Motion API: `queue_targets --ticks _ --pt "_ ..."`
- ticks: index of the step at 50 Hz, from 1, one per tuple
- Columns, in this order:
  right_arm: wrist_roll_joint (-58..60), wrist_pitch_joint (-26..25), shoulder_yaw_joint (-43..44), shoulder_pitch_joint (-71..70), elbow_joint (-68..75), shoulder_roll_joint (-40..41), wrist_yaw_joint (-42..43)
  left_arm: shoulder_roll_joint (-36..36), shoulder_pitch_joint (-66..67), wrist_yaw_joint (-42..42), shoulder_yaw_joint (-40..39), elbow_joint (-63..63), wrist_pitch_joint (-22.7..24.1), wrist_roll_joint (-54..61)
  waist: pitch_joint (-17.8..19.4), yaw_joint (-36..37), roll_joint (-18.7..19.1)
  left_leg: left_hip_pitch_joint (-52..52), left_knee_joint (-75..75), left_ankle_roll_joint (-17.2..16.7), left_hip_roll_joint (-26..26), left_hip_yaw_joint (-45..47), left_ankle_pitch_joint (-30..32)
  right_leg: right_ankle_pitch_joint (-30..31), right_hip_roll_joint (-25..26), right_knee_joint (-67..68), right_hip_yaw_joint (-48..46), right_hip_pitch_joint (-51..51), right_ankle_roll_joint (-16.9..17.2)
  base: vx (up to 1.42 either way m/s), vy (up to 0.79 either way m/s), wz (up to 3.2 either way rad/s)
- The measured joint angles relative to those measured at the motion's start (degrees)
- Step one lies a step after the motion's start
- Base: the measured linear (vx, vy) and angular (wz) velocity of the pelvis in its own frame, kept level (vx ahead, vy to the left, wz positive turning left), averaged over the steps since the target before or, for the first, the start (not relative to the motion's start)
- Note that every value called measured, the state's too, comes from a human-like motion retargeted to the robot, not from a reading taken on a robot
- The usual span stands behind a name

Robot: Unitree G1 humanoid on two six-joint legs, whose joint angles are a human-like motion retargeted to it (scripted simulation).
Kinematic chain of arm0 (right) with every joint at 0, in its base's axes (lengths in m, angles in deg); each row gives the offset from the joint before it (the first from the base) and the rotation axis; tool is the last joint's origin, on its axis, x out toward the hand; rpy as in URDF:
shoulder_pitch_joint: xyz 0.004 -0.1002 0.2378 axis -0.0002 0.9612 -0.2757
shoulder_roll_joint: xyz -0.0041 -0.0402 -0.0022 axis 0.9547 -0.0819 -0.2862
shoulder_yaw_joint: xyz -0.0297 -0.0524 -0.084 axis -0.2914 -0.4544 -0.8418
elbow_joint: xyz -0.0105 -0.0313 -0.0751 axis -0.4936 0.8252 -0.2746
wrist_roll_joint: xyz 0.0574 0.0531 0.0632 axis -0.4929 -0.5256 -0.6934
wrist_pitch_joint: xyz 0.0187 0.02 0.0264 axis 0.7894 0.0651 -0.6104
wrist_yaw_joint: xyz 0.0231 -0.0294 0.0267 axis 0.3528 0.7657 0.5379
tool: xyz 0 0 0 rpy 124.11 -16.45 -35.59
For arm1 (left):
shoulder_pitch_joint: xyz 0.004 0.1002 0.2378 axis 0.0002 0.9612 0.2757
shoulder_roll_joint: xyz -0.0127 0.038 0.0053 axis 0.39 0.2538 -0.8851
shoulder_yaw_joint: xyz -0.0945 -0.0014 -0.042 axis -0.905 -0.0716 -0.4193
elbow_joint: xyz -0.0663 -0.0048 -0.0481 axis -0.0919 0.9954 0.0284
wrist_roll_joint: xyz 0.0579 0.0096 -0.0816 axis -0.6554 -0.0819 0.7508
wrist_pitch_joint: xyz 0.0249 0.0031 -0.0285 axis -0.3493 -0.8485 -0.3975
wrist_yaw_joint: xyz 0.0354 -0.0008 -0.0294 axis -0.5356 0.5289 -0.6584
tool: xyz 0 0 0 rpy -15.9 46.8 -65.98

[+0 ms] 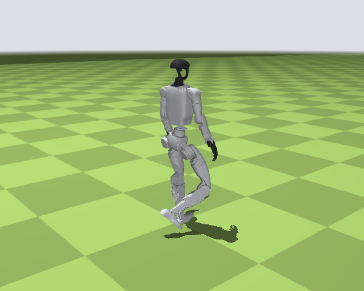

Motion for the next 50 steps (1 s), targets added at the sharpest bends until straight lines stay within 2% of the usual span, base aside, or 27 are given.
queue_targets --ticks 3,5,7,13,15,20,23,25,27,28,30,33,35,36,40,43,45,47,50 --pt "0.48 0.47 0.46 0.15 1.14 0.02 0.81 0.01 -2.55 -0.67 1.59 -1.11 0.77 -1.07 -0.41 -1.63 0.93 1.24 1.87 0.00 -1.10 -6.37 -2.15 -9.59 1.50 -3.47 0.21 -6.25 -3.56 0.39 0.07 1.64" --pt "1.07 0.35 0.55 0.94 1.35 -0.19 0.94 -0.32 -3.64 -0.66 3.17 -2.27 1.13 -2.20 -0.13 -2.07 1.97 2.97 3.53 0.00 -1.41 -10.69 -3.76 -13.96 3.98 -9.07 0.26 -9.19 -4.79 0.46 0.05 1.65" --pt "1.73 0.04 0.80 1.42 1.70 -0.60 0.48 -0.76 -4.98 -0.17 5.28 -3.16 1.50 -3.67 0.49 -1.57 4.37 5.07 5.33 -0.42 0.19 -15.14 -5.97 -15.53 9.55 -17.76 -0.11 -10.36 -4.70 0.52 0.03 1.56" --pt "3.32 -0.14 -0.09 1.90 4.15 -1.09 -2.84 -0.89 -6.81 2.40 11.81 -2.92 2.99 -9.22 -0.48 0.36 7.07 5.86 11.49 -2.93 2.64 -25.69 -10.67 -12.42 25.08 -46.23 6.48 -14.63 0.41 0.54 -0.01 1.45" --pt "4.46 0.07 -0.35 1.19 5.01 -1.28 -4.43 -0.46 -7.38 3.55 13.19 -1.56 3.45 -11.31 -2.59 1.57 7.97 4.59 13.32 -4.03 4.48 -28.93 -11.85 -6.85 29.65 -60.03 8.95 -13.01 1.15 0.56 -0.05 1.09" --pt "6.71 0.31 -1.75 0.95 5.69 -1.36 -7.27 0.69 -5.07 5.83 13.94 1.96 2.99 -13.68 -4.82 3.58 8.01 5.22 22.84 -6.47 5.17 -34.81 -13.35 -3.62 33.98 -55.61 13.00 -13.98 1.11 0.56 -0.10 1.03" --pt "6.90 0.66 -2.58 0.81 5.42 -1.35 -8.20 1.77 -3.09 7.34 12.71 4.52 2.64 -12.80 -5.62 4.60 9.23 5.30 30.89 -10.44 7.65 -35.08 -9.10 -3.38 35.90 -51.00 11.31 -11.78 -0.50 0.54 -0.13 0.94" --pt "6.18 1.06 -3.40 0.07 5.00 -1.47 -8.50 2.85 -2.27 8.70 11.00 5.90 2.57 -11.05 -4.69 4.81 11.80 5.09 39.12 -15.45 11.44 -34.21 -1.41 -2.40 38.23 -53.45 8.73 -6.31 -2.41 0.48 -0.13 0.87" --pt "5.25 1.35 -3.41 -0.04 4.41 -1.44 -8.06 3.28 -0.92 8.87 9.81 6.14 2.45 -9.70 -4.68 6.04 13.04 1.83 48.10 -18.63 14.39 -30.99 5.66 -4.19 39.49 -50.90 7.19 -5.24 -4.14 0.42 -0.11 0.74" --pt "4.65 1.47 -3.37 -0.27 4.11 -1.54 -7.80 3.49 -0.45 8.95 9.20 6.01 2.40 -8.99 -4.55 6.50 13.49 -0.60 52.77 -19.35 16.07 -28.97 7.98 -5.20 39.75 -50.08 6.34 -4.52 -4.92 0.40 -0.11 0.85" --pt "3.41 1.56 -3.20 -1.00 3.59 -1.81 -7.21 3.76 0.15 9.00 8.24 5.42 2.33 -7.63 -4.21 7.10 13.86 -6.50 61.10 -18.26 20.38 -23.97 8.82 -7.28 39.51 -48.81 4.49 -3.05 -6.02 0.38 -0.12 1.03" --pt "1.33 1.34 -2.68 -2.61 2.98 -2.08 -6.20 3.78 0.62 9.04 7.13 4.16 2.06 -5.87 -3.91 7.80 13.08 -16.02 67.82 -13.12 26.60 -16.63 2.56 -10.21 38.15 -47.90 1.87 -1.12 -6.41 0.39 -0.12 1.09" --pt "-0.51 0.95 -2.20 -5.13 2.76 -1.98 -5.97 4.26 0.00 9.33 6.02 3.26 1.48 -4.62 -3.78 7.38 10.45 -22.26 66.13 -10.27 27.33 -12.19 -1.01 -10.36 35.91 -52.35 0.72 1.54 -5.93 0.43 -0.09 1.06" --pt "-0.95 1.01 -2.18 -5.24 2.43 -1.73 -5.73 3.93 0.65 9.16 5.76 3.18 1.49 -4.36 -3.78 7.84 10.69 -24.25 64.70 -9.77 28.65 -10.67 -3.14 -11.51 35.99 -51.11 -0.05 1.76 -5.81 0.43 -0.06 0.79" --pt "-3.16 1.41 -2.27 -7.46 0.95 -0.81 -5.44 3.24 1.76 9.12 4.51 3.51 1.48 -3.24 -3.43 7.78 7.98 -29.39 49.00 -9.16 28.42 -3.76 -6.20 -13.67 32.90 -55.13 -1.83 6.35 -4.72 0.48 -0.03 0.67" --pt "-3.14 2.12 -3.21 -8.76 -0.05 0.03 -5.74 2.46 2.68 8.86 3.80 4.80 1.51 -3.10 -4.12 6.86 6.56 -30.51 31.36 -10.39 27.16 0.64 -3.82 -14.89 30.81 -57.63 -3.53 9.16 -3.68 0.48 0.03 0.51" --pt "-2.69 2.44 -3.77 -9.13 -0.72 0.64 -6.00 1.94 3.52 8.72 3.68 5.53 1.34 -3.16 -4.58 6.51 6.96 -32.44 25.02 -11.61 28.10 2.67 -3.79 -16.39 30.63 -55.78 -4.87 9.86 -3.03 0.44 0.07 0.36" --pt "-2.16 2.48 -4.36 -10.31 -1.40 1.00 -6.65 1.73 3.37 8.81 2.74 6.63 1.23 -3.13 -5.57 5.09 5.26 -28.04 7.21 -11.82 24.04 5.93 1.65 -17.00 28.56 -56.33 -5.37 10.81 -2.33 0.50 0.10 0.36" --pt "-1.71 2.65 -4.65 -10.37 -2.02 1.67 -7.06 1.31 4.07 8.93 1.96 7.42 0.86 -2.73 -6.88 4.68 4.57 -28.46 4.71 -11.62 24.22 8.74 3.31 -17.90 26.52 -51.68 -6.89 10.71 -1.18 0.51 0.12 0.03"
